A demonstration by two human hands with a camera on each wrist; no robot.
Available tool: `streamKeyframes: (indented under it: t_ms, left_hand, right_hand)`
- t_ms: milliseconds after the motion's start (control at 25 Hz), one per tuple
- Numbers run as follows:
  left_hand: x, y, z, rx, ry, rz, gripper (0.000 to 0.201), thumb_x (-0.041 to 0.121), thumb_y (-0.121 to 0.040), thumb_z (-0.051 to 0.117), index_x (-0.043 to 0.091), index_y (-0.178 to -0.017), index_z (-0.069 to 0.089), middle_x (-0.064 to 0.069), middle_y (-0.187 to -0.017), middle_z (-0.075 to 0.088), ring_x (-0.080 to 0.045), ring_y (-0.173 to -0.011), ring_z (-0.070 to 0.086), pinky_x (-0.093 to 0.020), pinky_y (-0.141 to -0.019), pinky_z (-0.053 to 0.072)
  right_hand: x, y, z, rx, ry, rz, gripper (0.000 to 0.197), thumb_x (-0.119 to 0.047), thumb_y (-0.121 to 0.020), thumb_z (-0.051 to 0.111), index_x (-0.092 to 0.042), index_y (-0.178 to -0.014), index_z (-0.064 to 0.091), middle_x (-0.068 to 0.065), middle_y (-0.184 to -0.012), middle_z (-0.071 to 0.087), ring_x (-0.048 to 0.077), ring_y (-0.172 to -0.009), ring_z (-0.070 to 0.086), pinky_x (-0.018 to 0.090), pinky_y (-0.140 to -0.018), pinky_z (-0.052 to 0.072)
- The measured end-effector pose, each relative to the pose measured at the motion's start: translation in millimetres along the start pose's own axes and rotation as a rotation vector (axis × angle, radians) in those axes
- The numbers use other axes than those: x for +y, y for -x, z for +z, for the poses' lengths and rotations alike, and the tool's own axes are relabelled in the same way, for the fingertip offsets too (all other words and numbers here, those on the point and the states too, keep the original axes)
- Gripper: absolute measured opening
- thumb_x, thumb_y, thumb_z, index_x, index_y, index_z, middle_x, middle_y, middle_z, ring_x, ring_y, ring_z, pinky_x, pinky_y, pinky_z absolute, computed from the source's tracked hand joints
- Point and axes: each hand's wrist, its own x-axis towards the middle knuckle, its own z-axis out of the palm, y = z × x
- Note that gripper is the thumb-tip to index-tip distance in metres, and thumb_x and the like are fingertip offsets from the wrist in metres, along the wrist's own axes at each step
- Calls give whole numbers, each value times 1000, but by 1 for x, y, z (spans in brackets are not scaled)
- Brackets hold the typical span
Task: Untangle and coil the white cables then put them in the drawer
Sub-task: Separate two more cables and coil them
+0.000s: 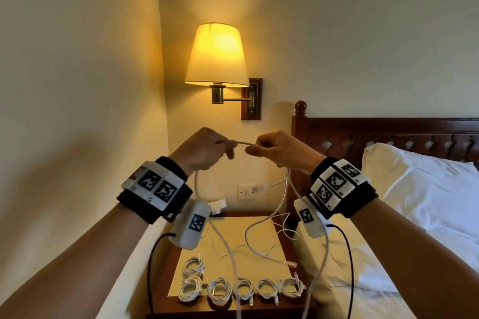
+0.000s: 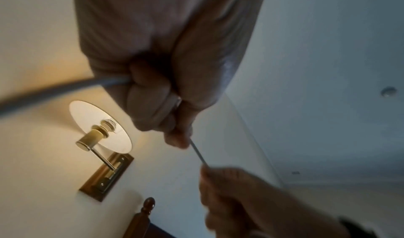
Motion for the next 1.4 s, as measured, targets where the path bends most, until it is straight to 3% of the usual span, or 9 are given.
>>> streamKeyframes:
  t_ms: [160, 280, 400, 480, 640, 920, 1080, 1240, 1400]
  left_hand:
    - [-20, 4, -44, 217, 128, -195, 33, 32, -91, 57, 8, -70, 67, 1, -57, 43, -13, -47, 32, -22, -47, 23]
    - [-14, -1, -42, 56, -3, -260, 31, 36, -88, 54, 10, -82, 70, -3, -75, 62, -16, -62, 47, -28, -60, 37]
    - [5, 2, -12, -128, 13, -65, 22, 38, -97, 49, 18, -103, 57, -4, -102, 66, -19, -94, 59, -35, -85, 45]
    - [11, 10, 6, -208, 128, -9, 28, 35, -100, 46, 12, -104, 62, -2, -77, 61, -16, -74, 59, -32, -73, 49]
    - [-4, 10, 7, -57, 262, 76, 33, 29, -102, 41, 12, -81, 61, 5, -55, 36, -11, -52, 33, -25, -50, 31]
    - [-13, -4, 10, 102, 364, 95, 33, 29, -102, 40, 12, -81, 59, 4, -54, 33, -11, -49, 28, -26, -46, 22]
    - [-35, -3, 22, -53, 150, 75, 21, 29, -100, 45, 18, -96, 63, 0, -66, 45, -11, -52, 39, -25, -46, 34]
    - [-23, -2, 37, -127, 280, 169, 17, 22, -100, 48, 11, -104, 60, -7, -84, 60, -22, -76, 62, -38, -74, 54]
    - [-9, 4, 52, -85, 423, 192, 27, 20, -103, 37, 11, -86, 57, -1, -69, 45, -13, -61, 41, -26, -57, 37]
  right_hand:
    - [24, 18, -15, 7, -105, 71, 33, -36, -98, 50, -11, -78, 57, -1, -59, 44, 6, -46, 41, 22, -52, 39]
    - [17, 18, -11, -23, -149, 37, 31, -29, -102, 44, -12, -81, 58, -1, -61, 47, 5, -50, 48, 27, -63, 47]
    - [-3, 10, 3, -40, -86, -28, 28, -26, -103, 43, -12, -85, 61, -2, -62, 49, 3, -50, 51, 32, -67, 51]
    - [-12, 7, 7, -46, -72, -44, 24, -25, -102, 46, -12, -91, 63, -2, -63, 49, 3, -49, 49, 26, -58, 49]
    - [-7, 13, -6, -24, -292, 9, 19, -18, -101, 47, -6, -102, 61, -3, -64, 50, 5, -51, 50, 22, -55, 47]
    - [5, 15, -6, 98, -401, -9, 23, -6, -92, 60, -13, -113, 68, 8, -99, 64, 17, -82, 64, 27, -71, 56]
    - [7, 13, -13, 391, -387, -29, 14, -13, -81, 74, -9, -94, 72, 6, -82, 72, 12, -69, 66, 24, -69, 56]
    - [-6, 8, -1, 321, -144, -121, 3, -16, -81, 74, -17, -84, 74, -3, -77, 70, 5, -61, 60, 19, -64, 54]
    - [-10, 1, -3, 355, -221, -152, 8, -18, -82, 71, -16, -89, 73, 10, -80, 71, 21, -64, 62, 27, -61, 54]
